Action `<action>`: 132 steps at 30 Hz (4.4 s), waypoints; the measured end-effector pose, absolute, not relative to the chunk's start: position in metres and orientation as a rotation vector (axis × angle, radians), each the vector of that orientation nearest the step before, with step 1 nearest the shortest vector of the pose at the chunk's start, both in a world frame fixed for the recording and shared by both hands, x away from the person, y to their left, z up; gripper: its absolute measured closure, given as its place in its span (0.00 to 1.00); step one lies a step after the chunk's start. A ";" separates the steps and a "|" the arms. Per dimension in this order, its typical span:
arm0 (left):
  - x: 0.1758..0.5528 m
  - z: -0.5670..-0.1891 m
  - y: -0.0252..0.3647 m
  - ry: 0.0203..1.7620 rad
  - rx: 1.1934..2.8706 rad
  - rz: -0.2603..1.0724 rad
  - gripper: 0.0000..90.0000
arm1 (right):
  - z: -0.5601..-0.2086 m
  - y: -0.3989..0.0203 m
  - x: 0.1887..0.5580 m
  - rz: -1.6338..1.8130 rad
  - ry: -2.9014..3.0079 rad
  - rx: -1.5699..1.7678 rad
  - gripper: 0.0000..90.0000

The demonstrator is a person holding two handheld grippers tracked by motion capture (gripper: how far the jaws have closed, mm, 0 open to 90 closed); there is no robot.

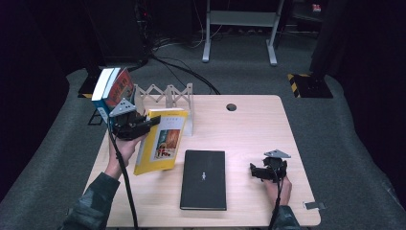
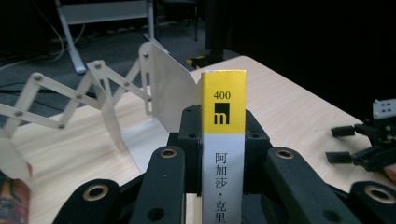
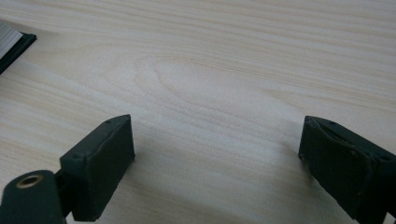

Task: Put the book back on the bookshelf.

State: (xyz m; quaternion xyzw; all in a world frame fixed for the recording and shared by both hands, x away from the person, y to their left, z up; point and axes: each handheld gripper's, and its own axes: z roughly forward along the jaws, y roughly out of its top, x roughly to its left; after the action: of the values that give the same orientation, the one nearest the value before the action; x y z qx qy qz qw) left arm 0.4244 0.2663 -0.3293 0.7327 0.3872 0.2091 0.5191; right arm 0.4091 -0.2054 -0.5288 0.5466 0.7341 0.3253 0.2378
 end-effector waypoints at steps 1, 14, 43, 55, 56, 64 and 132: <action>0.424 -0.328 0.267 0.933 1.751 0.514 0.84 | -0.529 -0.205 0.409 0.890 2.013 1.496 0.11; 0.430 -0.319 0.281 1.008 1.671 0.755 0.84 | -0.529 -0.206 0.409 0.893 2.016 1.490 0.11; 0.490 -0.331 0.283 1.141 1.502 0.955 0.84 | -0.529 -0.205 0.409 0.899 2.014 1.489 0.13; 0.507 -0.333 0.278 1.154 1.496 0.975 0.84 | -0.529 -0.205 0.409 0.906 2.010 1.494 0.13; 0.508 -0.333 0.278 1.157 1.490 0.974 0.84 | -0.529 -0.205 0.409 0.901 2.013 1.489 0.13; 0.518 -0.333 0.280 1.174 1.488 0.990 0.84 | -0.529 -0.204 0.409 0.909 2.004 1.499 0.13; 0.457 -0.381 0.302 1.231 1.680 0.825 0.64 | -0.529 -0.204 0.408 0.910 2.009 1.485 0.15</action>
State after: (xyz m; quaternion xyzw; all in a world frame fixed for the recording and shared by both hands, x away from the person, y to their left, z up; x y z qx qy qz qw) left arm 0.4571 0.3017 -0.3808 0.6751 0.4945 0.3316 0.4356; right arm 0.4083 -0.2036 -0.5287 0.5424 0.7337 0.3323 0.2389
